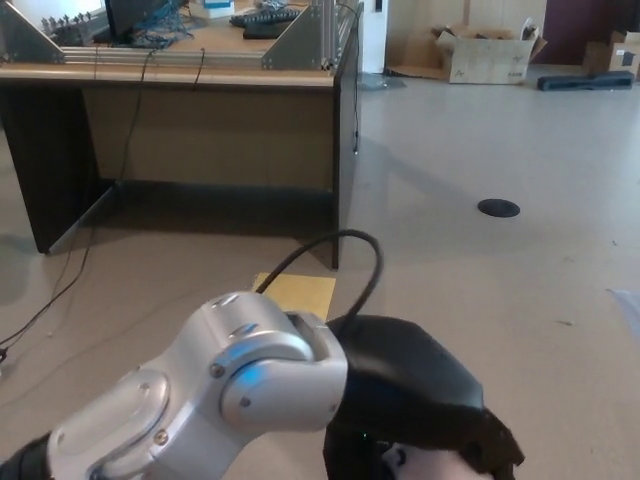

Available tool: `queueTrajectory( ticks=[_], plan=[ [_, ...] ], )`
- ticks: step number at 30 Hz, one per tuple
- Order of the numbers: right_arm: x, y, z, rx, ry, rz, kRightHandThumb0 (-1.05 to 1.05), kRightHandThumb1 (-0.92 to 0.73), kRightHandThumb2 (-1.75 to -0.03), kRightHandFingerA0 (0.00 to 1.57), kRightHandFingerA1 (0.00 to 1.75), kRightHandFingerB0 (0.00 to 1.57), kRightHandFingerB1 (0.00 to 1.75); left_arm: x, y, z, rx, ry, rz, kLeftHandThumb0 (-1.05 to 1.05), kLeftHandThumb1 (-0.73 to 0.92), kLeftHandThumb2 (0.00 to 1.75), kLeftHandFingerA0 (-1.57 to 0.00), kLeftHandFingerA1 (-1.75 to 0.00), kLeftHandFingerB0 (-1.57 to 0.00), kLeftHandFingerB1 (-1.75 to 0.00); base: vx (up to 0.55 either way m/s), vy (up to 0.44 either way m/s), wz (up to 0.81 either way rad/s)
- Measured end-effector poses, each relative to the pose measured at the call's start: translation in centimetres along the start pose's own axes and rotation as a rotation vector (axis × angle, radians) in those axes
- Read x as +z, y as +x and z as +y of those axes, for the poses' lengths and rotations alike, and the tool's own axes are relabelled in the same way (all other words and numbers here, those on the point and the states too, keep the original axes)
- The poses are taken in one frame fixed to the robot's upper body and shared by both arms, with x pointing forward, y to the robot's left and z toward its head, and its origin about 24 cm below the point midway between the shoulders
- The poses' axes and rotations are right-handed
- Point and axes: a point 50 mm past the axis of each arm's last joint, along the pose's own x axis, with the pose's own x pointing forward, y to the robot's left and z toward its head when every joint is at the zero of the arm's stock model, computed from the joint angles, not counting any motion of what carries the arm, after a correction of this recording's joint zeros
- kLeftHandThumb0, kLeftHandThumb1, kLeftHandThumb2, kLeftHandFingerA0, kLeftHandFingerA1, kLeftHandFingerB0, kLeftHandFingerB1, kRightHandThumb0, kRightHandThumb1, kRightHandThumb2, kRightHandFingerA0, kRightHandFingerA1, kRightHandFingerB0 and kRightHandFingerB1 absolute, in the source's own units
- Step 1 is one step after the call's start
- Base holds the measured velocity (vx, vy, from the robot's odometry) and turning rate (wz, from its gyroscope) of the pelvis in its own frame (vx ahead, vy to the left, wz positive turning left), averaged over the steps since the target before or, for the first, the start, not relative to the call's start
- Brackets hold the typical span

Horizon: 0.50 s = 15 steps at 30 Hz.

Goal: The robot extends its left hand to pick up an emotional support dumpling from the palm of a person and brings its hand down by its side. Then it extends its arm again to hand the dumpling back to the person.

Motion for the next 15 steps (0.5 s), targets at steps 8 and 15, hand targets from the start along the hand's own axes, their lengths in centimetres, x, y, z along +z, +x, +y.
queueTrajectory(
  ticks=[8,15],
  plan=[
    [0.0,0.0,0.1,-0.002,-0.003,0.002,-0.31,-0.66,-0.59,0.68,0.46,0.48,0.38,-0.8,-1.2,0.6,0.286,-0.159,-0.042,-0.15,0.76,0.64,-0.94,-1.22,-0.92,-0.75,0.0,0.0,0.0],
    [0.0,0.0,0.3,0.0,-0.001,0.003,-0.29,-0.66,-0.59,0.71,0.47,0.5,0.39,-2.7,-4.1,1.7,0.558,-0.38,-0.057,-0.22,0.73,0.61,-0.91,-1.37,-0.88,-0.82,0.0,0.0,0.0]
  ],
)
